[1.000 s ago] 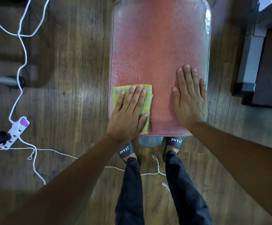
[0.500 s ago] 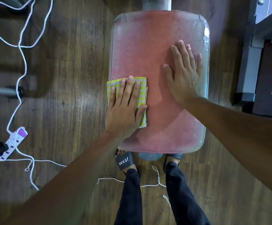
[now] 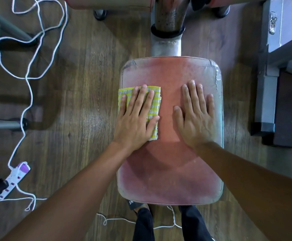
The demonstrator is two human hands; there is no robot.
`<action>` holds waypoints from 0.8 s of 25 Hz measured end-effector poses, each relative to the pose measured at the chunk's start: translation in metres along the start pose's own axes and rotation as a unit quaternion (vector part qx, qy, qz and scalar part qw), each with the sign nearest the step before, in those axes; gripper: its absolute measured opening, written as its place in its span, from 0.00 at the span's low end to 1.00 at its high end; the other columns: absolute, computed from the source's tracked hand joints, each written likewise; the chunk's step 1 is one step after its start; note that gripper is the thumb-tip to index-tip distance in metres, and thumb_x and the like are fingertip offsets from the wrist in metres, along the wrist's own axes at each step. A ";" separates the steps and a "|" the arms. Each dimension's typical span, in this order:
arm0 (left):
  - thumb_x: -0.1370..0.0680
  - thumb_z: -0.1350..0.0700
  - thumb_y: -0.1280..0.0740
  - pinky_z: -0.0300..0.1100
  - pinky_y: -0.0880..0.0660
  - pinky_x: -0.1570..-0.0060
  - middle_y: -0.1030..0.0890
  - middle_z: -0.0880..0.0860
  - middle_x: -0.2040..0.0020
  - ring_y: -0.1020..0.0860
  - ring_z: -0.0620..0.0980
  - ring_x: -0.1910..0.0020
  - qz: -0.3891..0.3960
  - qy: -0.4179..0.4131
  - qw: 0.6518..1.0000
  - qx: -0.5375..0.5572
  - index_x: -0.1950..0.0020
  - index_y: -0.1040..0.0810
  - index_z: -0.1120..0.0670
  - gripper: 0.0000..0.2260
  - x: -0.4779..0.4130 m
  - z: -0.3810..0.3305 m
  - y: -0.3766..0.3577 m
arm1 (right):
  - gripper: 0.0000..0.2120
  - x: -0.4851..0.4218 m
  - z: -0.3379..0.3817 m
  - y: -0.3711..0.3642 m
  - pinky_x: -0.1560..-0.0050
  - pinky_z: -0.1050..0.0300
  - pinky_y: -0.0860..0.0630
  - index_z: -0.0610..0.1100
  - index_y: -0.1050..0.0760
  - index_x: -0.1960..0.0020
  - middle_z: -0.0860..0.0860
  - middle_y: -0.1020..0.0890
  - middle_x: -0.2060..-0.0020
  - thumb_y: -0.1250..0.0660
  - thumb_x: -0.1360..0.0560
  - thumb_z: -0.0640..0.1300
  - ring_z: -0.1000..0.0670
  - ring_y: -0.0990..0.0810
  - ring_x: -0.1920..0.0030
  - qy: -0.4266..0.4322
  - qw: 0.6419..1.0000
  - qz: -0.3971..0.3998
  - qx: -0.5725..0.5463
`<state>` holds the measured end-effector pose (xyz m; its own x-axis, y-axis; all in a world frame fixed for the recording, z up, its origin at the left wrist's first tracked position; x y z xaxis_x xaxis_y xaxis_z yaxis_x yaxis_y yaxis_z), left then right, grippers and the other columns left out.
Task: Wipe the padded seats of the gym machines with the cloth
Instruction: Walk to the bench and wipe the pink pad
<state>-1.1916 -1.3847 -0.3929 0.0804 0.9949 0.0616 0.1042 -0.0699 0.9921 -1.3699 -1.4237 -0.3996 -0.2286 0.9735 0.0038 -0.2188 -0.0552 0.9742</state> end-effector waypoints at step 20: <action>0.18 0.40 0.52 0.56 0.49 0.23 0.47 0.54 0.20 0.48 0.54 0.21 -0.046 0.167 0.984 0.051 0.21 0.47 0.54 0.29 -0.087 0.001 0.001 | 0.28 -0.002 -0.001 -0.002 0.23 0.42 0.48 0.46 0.44 0.21 0.49 0.43 0.22 0.47 0.19 0.54 0.49 0.48 0.21 -0.011 1.000 -0.014 0.003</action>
<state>-1.1972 -1.4717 -0.3970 -0.2620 0.9648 0.0222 0.1966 0.0308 0.9800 -1.3704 -1.4258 -0.4017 -0.2019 0.9792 -0.0183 -0.2199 -0.0271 0.9751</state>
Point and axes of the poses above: each hand's wrist, its own x-axis away from the middle knuckle, its own y-axis out of the back of the hand, z = x × y, the point moved 4 cm from there along -x, towards the middle knuckle
